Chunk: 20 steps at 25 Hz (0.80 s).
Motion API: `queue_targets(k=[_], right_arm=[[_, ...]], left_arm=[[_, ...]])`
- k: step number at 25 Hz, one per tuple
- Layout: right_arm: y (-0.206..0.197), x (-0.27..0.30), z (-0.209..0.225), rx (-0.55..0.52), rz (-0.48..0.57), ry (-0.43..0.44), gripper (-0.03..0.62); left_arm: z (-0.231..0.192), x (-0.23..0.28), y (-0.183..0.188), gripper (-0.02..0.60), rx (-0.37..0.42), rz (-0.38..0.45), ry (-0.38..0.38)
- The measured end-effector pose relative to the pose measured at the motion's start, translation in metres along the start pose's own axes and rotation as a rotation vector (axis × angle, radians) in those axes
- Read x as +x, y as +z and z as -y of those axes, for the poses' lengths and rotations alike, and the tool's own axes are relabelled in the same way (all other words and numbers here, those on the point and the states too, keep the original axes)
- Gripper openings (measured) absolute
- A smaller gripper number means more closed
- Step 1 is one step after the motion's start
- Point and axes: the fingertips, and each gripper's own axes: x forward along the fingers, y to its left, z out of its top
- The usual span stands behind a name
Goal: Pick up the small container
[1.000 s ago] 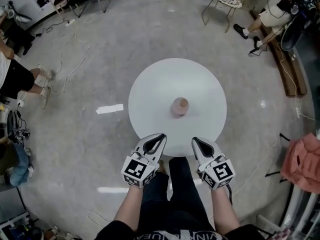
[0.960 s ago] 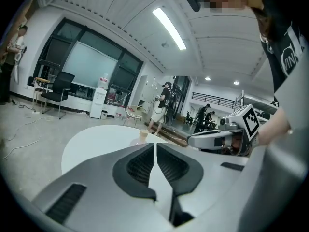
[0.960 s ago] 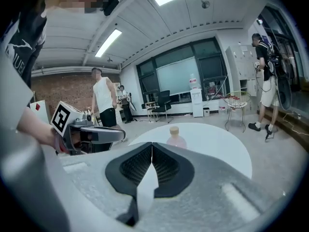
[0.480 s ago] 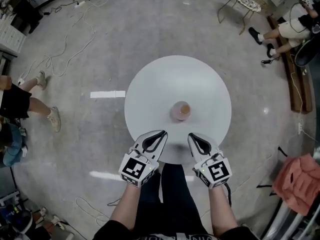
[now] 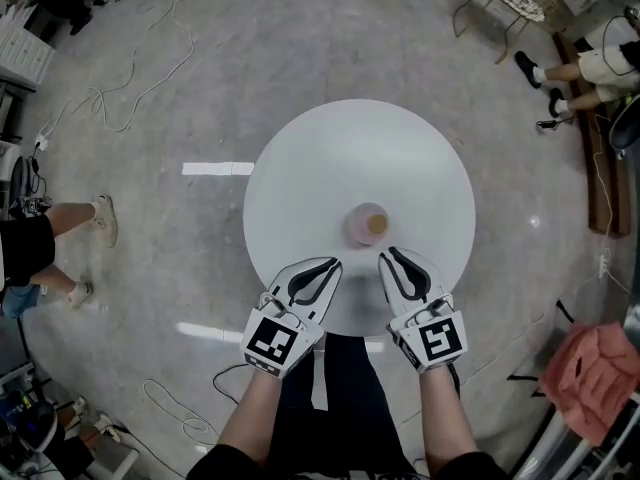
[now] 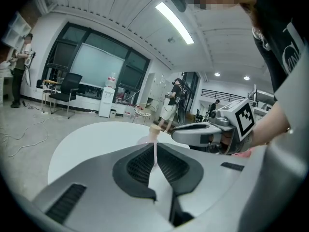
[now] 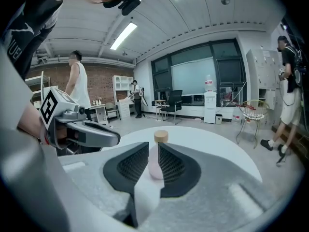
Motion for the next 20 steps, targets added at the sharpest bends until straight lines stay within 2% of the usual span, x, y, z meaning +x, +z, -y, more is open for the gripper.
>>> queue_targets(k=[3,9,20], right_arm=[[-0.003,0.009,0.005,0.018,-0.005,0.003,0.068],[-0.006,0.028,0.012,0.043,0.005,0.022,0.171],[0.007,0.065,0.020,0.002,0.076,-0.006,0.179]], left_arm=[[-0.001,0.004,-0.002,0.020,0.008,-0.012,0.006],[-0.010,0.009,-0.011,0.020,0.005,-0.022,0.031],[-0.018,0.014,-0.008,0.020,0.010,-0.014,0.048]])
